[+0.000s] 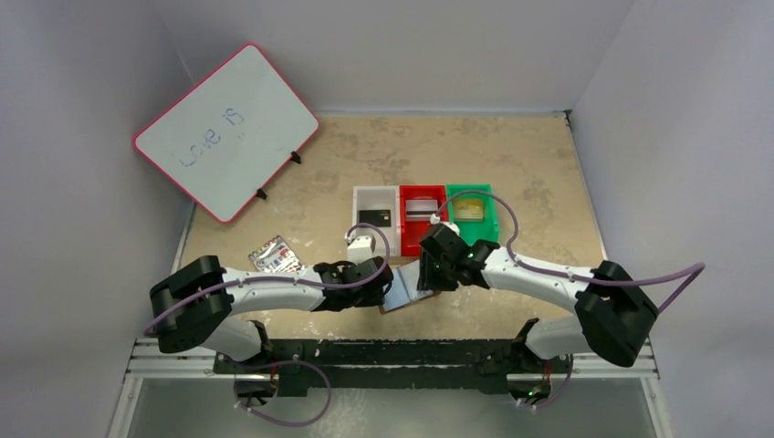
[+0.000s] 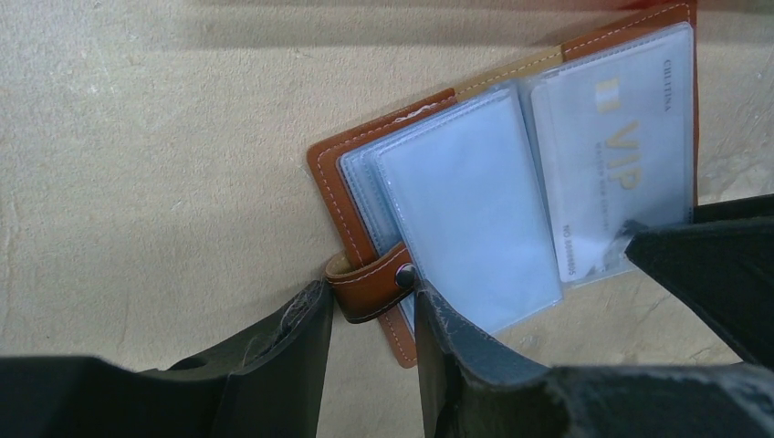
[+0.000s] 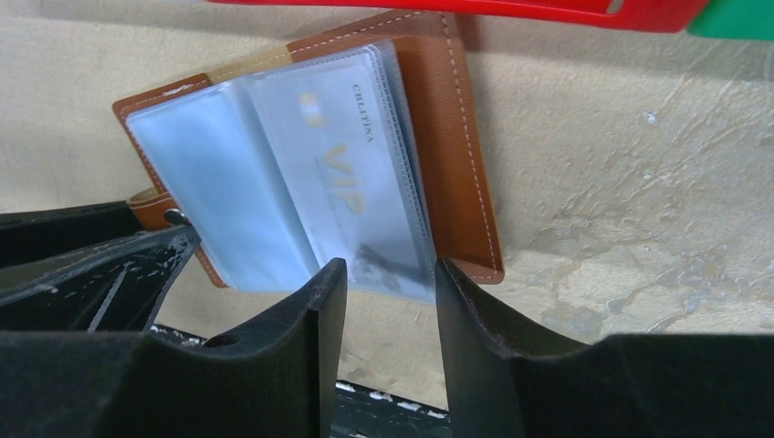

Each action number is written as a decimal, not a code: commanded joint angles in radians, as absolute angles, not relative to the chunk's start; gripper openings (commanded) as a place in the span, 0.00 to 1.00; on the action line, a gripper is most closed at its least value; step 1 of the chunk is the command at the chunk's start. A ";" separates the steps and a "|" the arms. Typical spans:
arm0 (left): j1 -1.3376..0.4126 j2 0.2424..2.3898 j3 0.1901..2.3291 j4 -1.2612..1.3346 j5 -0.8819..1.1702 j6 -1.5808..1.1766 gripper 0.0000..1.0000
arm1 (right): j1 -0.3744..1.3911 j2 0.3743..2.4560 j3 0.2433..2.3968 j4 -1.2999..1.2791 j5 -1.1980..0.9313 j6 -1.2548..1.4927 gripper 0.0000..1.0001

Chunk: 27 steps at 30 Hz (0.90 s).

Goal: Take the credit cards out of the card holder

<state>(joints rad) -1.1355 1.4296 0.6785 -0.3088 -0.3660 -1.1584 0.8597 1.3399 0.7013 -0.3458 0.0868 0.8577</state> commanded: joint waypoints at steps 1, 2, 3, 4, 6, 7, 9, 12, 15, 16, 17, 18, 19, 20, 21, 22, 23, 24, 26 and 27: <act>-1.141 1.430 0.711 -0.274 -0.359 -1.145 0.37 | 0.879 1.343 0.771 -0.356 0.103 0.828 0.44; -1.141 1.428 0.711 -0.274 -0.359 -1.146 0.37 | 0.879 1.349 0.777 -0.362 0.109 0.825 0.44; -1.141 1.428 0.710 -0.273 -0.360 -1.147 0.37 | 0.880 1.357 0.788 -0.364 0.113 0.822 0.45; -1.141 1.428 0.711 -0.273 -0.359 -1.147 0.37 | 0.880 1.366 0.794 -0.365 0.116 0.817 0.45; -1.141 1.428 0.709 -0.273 -0.358 -1.147 0.37 | 0.881 1.390 0.809 -0.371 0.123 0.810 0.45; -1.141 1.427 0.710 -0.273 -0.358 -1.146 0.37 | 0.882 1.403 0.815 -0.375 0.127 0.807 0.45; -1.141 1.427 0.710 -0.277 -0.360 -1.144 0.37 | 0.885 1.427 0.831 -0.392 0.147 0.805 0.45; -1.141 1.424 0.710 -0.279 -0.361 -1.142 0.37 | 0.884 1.465 0.858 -0.431 0.192 0.805 0.46; -1.141 1.423 0.709 -0.283 -0.365 -1.142 0.37 | 0.885 1.491 0.877 -0.463 0.234 0.805 0.48; -1.140 1.422 0.709 -0.285 -0.366 -1.142 0.37 | 0.884 1.500 0.886 -0.474 0.247 0.806 0.48; -1.141 1.423 0.709 -0.286 -0.368 -1.141 0.37 | 0.885 1.509 0.893 -0.488 0.261 0.807 0.49; -1.141 1.421 0.708 -0.288 -0.368 -1.142 0.37 | 0.885 1.517 0.900 -0.491 0.268 0.802 0.48; -1.141 1.421 0.709 -0.291 -0.369 -1.141 0.37 | 0.885 1.523 0.906 -0.488 0.267 0.790 0.44; -1.141 1.421 0.710 -0.293 -0.373 -1.142 0.37 | 0.885 1.528 0.912 -0.484 0.267 0.783 0.41; -1.141 1.420 0.711 -0.299 -0.375 -1.141 0.37 | 0.885 1.530 0.917 -0.483 0.265 0.779 0.35; -1.141 1.419 0.712 -0.302 -0.378 -1.140 0.37 | 0.885 1.529 0.920 -0.479 0.260 0.776 0.29; -1.141 1.419 0.714 -0.305 -0.382 -1.140 0.37 | 0.885 1.524 0.916 -0.470 0.252 0.774 0.26; -1.141 1.419 0.715 -0.307 -0.383 -1.141 0.37 | 0.888 1.517 0.909 -0.465 0.248 0.776 0.26; -1.141 1.419 0.719 -0.310 -0.387 -1.138 0.37 | 0.892 1.498 0.884 -0.449 0.229 0.788 0.21; -1.141 1.419 0.719 -0.311 -0.389 -1.138 0.37 | 0.895 1.484 0.866 -0.441 0.218 0.798 0.19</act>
